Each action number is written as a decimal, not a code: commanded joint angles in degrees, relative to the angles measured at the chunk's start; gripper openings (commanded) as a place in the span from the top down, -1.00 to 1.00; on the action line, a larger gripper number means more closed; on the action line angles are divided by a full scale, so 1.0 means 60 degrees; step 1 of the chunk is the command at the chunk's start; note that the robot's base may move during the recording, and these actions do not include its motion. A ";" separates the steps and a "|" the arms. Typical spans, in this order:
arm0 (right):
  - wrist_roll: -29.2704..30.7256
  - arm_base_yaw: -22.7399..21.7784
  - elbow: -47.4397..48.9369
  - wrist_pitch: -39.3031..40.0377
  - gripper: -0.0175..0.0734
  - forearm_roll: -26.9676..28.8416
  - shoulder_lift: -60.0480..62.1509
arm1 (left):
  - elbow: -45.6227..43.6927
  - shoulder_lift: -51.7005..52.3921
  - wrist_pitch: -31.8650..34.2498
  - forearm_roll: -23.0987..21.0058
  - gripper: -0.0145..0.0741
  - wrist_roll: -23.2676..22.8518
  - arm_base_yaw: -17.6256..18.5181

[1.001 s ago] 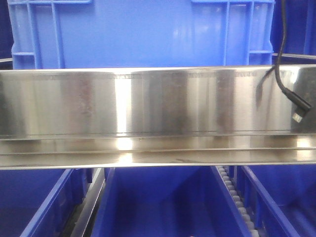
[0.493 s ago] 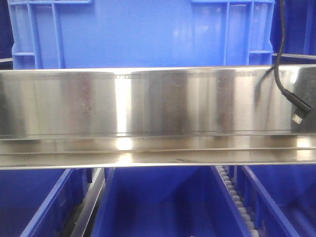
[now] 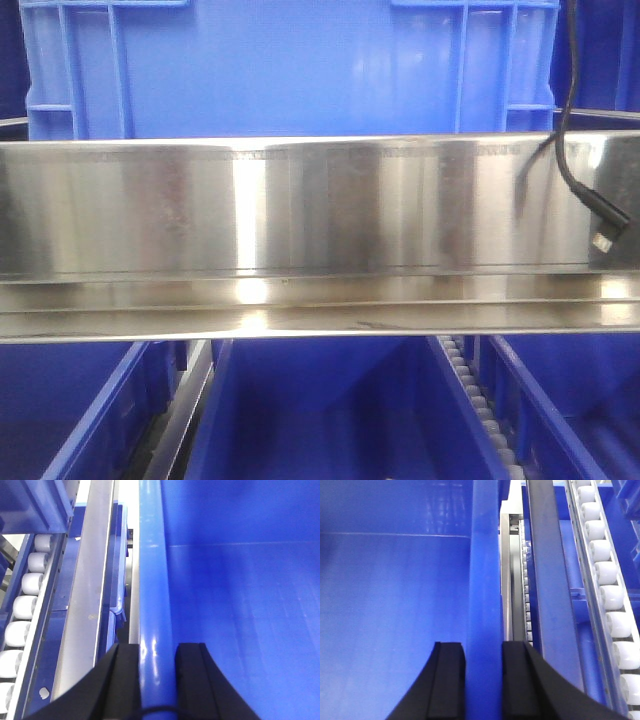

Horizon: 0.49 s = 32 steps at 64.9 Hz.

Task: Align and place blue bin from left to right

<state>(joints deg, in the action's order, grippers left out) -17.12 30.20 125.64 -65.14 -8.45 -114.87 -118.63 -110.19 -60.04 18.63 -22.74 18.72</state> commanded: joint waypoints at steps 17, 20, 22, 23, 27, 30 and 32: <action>0.0017 -0.0014 0.0118 0.0063 0.77 -0.0125 0.0036 | -0.0053 0.0011 0.0110 -0.0017 0.92 -0.0073 -0.0027; 0.0017 0.0001 0.0248 -0.0071 0.77 -0.0158 0.0036 | -0.0073 0.0011 0.0111 -0.0017 0.92 -0.0073 -0.0027; 0.0017 0.0026 0.0345 -0.0153 0.77 -0.0197 0.0036 | -0.0110 0.0062 0.0092 -0.0017 0.92 -0.0073 -0.0027; 0.0017 0.0025 0.0402 -0.0182 0.77 -0.0251 0.0036 | -0.0113 0.0075 0.0070 -0.0017 0.92 -0.0073 -0.0027; 0.0017 0.0066 0.0693 -0.0316 0.77 -0.0330 0.0053 | -0.0210 0.0148 -0.0018 -0.0017 0.92 -0.0146 -0.0005; -0.0021 0.0130 0.0923 -0.0445 0.77 -0.0424 0.0053 | -0.0286 0.0205 -0.0065 -0.0017 0.92 -0.0251 -0.0005; -0.0067 0.0175 0.1071 -0.0607 0.77 -0.0539 0.0053 | -0.0375 0.0254 -0.0125 -0.0017 0.92 -0.0248 -0.0005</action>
<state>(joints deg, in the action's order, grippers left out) -17.12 30.70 128.89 -68.14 -8.83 -115.42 -119.26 -110.19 -61.39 18.24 -23.24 18.72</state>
